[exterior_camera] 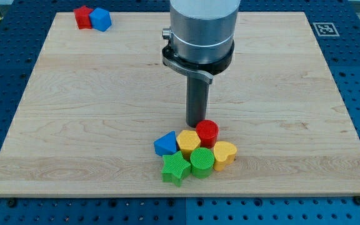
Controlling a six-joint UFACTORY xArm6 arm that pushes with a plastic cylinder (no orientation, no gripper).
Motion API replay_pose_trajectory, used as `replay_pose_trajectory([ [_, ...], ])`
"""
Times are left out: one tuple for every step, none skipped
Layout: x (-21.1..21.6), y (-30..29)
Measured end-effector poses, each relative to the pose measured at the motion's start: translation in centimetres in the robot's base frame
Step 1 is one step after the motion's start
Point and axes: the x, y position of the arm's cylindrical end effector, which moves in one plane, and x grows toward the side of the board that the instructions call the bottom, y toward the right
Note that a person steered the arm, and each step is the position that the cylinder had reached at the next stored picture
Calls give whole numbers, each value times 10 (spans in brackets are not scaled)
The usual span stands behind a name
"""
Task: Point your arm to the top left
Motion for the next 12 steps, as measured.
replay_pose_trajectory([
  [-3,0],
  [-12,7],
  [-14,7],
  [-15,7],
  [-29,36],
  [-29,46],
  [-71,-11],
  [-124,-74],
  [-133,-98],
  [-137,-134],
  [-152,-194],
  [-175,-228],
])
